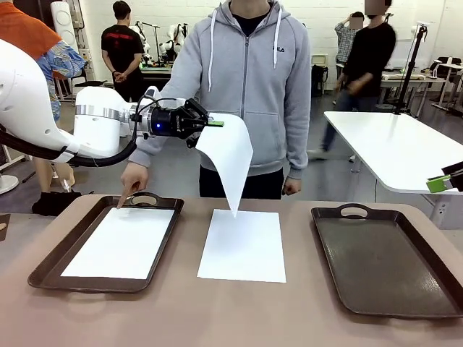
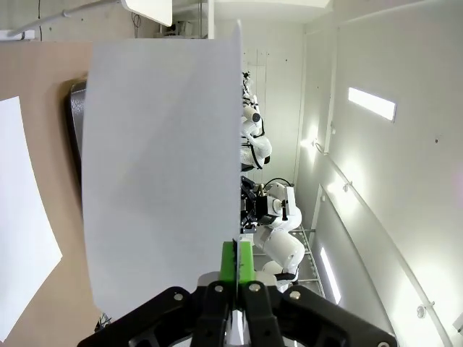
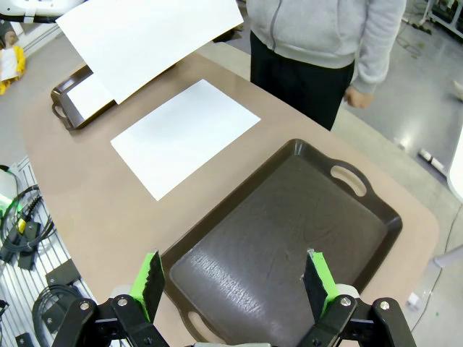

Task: Sort the A4 documents.
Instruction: Place the A4 Paper in the designated Handle tray.

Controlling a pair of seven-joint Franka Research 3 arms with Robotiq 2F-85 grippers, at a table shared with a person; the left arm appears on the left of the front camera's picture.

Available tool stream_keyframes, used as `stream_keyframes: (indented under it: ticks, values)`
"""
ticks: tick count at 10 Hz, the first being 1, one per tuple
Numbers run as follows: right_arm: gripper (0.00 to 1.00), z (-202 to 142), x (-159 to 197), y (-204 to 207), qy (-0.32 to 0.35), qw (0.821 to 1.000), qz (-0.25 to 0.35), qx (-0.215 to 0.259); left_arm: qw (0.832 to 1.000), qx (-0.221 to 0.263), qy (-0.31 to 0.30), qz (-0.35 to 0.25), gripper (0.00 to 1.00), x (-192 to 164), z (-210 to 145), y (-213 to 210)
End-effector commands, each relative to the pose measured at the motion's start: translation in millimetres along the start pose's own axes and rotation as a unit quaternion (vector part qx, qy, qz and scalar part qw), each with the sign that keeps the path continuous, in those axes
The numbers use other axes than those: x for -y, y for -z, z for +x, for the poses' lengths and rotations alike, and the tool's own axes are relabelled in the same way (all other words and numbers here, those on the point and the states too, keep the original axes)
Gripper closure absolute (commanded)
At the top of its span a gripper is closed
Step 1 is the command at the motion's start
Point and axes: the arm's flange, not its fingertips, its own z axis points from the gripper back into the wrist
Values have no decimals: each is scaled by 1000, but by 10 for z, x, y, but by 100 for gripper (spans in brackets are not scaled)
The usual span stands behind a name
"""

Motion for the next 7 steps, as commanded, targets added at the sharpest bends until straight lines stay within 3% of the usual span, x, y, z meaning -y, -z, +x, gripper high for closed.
stream_keyframes:
  ticks: [1,4,7]
  values:
    - [0,-9,12,22,-1,1000,10,6,1000,5,6,1,100,-2,10,5]
    - [0,-9,12,22,-1,1000,10,6,1000,0,0,0,99,0,0,0]
    - [0,-9,12,22,-1,1000,10,6,993,-8,34,109,99,100,-245,-315]
